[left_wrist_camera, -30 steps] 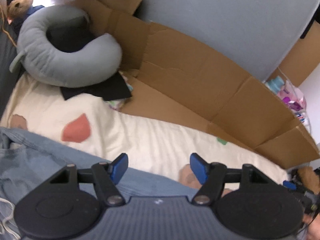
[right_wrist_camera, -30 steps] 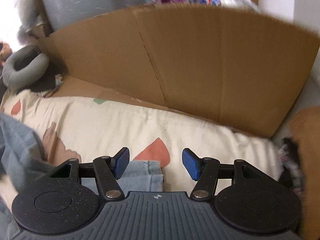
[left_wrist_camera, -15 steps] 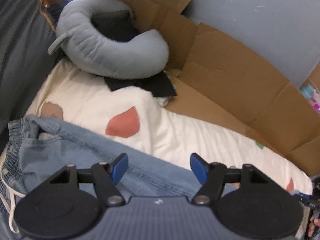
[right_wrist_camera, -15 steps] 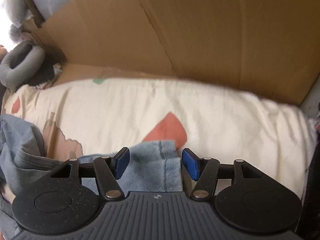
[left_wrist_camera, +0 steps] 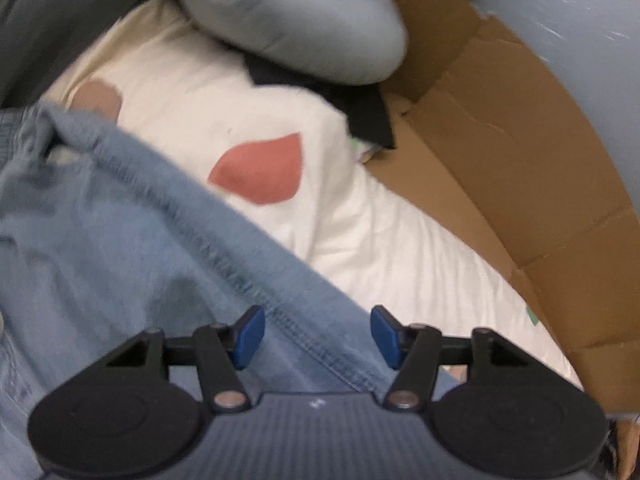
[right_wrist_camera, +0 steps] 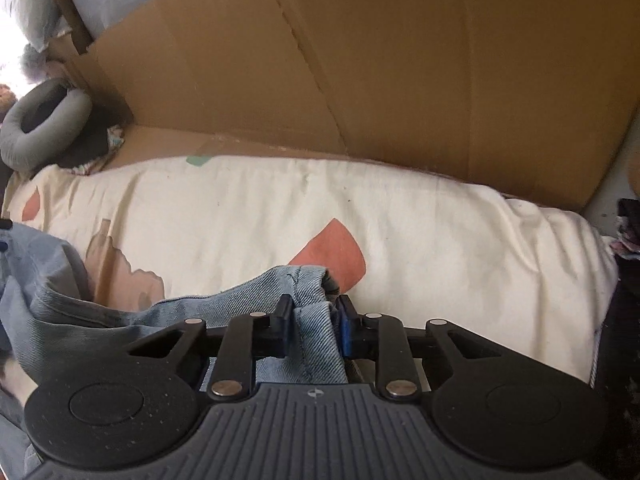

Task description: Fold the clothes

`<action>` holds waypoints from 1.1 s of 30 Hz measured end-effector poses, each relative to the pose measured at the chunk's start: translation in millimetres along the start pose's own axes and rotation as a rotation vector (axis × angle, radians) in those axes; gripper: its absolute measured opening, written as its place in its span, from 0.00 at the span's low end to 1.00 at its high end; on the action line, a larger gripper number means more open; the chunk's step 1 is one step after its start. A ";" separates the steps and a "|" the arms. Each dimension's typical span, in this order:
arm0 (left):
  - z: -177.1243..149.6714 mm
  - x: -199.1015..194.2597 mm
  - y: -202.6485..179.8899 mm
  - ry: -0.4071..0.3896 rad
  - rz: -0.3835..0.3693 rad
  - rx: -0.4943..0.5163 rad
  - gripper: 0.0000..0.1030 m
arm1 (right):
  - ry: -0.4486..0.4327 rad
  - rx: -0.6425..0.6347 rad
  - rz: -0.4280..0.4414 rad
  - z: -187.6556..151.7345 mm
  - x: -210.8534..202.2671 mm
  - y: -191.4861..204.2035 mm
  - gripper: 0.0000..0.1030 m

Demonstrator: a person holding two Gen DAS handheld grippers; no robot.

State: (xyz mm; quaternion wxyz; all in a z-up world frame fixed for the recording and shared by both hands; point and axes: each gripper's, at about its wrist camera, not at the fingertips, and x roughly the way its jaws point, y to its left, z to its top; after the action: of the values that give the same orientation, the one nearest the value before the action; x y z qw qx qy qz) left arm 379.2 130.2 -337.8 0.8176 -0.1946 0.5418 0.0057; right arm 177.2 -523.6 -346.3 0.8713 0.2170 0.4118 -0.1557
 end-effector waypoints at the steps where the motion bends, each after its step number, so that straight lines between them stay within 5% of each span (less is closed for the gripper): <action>1: -0.6 3.6 2.3 0.005 0.002 -0.013 0.59 | -0.014 0.003 -0.003 -1.0 -4.3 0.2 0.22; 7: 2.6 15.7 13.9 0.025 -0.016 -0.123 0.45 | -0.082 0.006 -0.025 -5.5 -29.1 -1.6 0.20; 11: 8.0 10.2 4.5 0.011 -0.034 -0.094 0.45 | -0.107 0.023 -0.047 -12.7 -40.9 -6.7 0.20; 16: 4.7 27.0 6.8 0.088 0.026 -0.117 0.55 | -0.156 0.055 -0.102 -21.7 -57.7 -15.9 0.20; 23: 0.7 49.9 17.1 0.089 0.039 -0.171 0.52 | -0.157 0.073 -0.154 -35.0 -66.6 -30.3 0.19; 29: -1.2 55.3 22.9 0.071 0.093 -0.199 0.21 | -0.122 0.067 -0.145 -44.5 -57.3 -31.4 0.19; 33: 0.0 43.1 26.7 0.048 0.045 -0.190 0.10 | -0.119 0.063 -0.128 -44.6 -55.2 -33.0 0.19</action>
State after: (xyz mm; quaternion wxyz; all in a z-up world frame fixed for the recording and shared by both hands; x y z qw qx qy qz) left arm 391.1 146.2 -384.5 0.7819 -0.2593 0.5624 0.0707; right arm 99.6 -524.2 -336.5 0.8753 0.2080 0.3670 -0.2366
